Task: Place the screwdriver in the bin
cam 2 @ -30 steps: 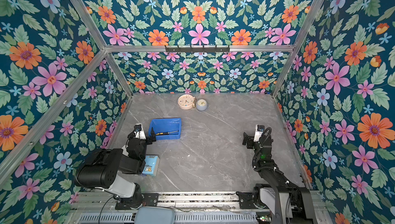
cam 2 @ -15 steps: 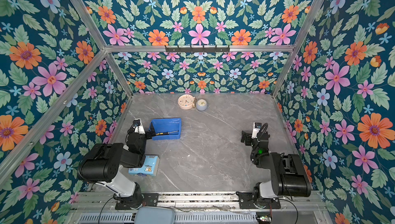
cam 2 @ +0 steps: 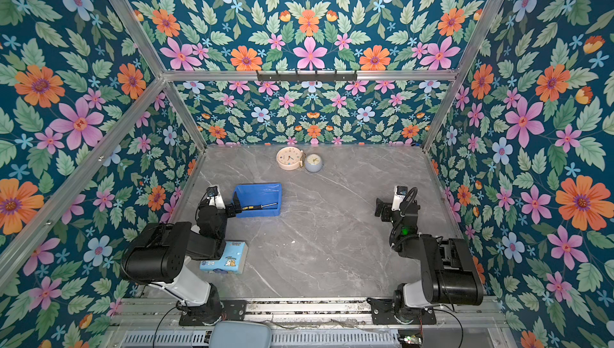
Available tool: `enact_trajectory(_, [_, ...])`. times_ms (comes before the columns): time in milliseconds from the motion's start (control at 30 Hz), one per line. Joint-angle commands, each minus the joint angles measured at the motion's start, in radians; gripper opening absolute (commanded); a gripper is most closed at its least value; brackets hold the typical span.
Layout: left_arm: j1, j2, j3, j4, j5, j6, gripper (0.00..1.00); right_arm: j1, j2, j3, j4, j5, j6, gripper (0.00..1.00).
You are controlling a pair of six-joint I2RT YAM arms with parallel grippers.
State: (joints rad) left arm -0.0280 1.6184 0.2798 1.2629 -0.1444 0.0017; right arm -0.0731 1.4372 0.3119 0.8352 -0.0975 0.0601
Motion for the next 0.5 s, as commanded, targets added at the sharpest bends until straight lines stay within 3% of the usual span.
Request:
enact_trajectory(0, [0.000,-0.003,0.002,0.000,-0.003,-0.006,1.00,-0.001,-0.003,0.005,0.027,0.008,0.008,0.99])
enact_trajectory(467, [0.000,-0.002,0.002,-0.002,-0.001,-0.005,1.00,-0.001,-0.002,0.004,0.029,0.010,0.009,0.99])
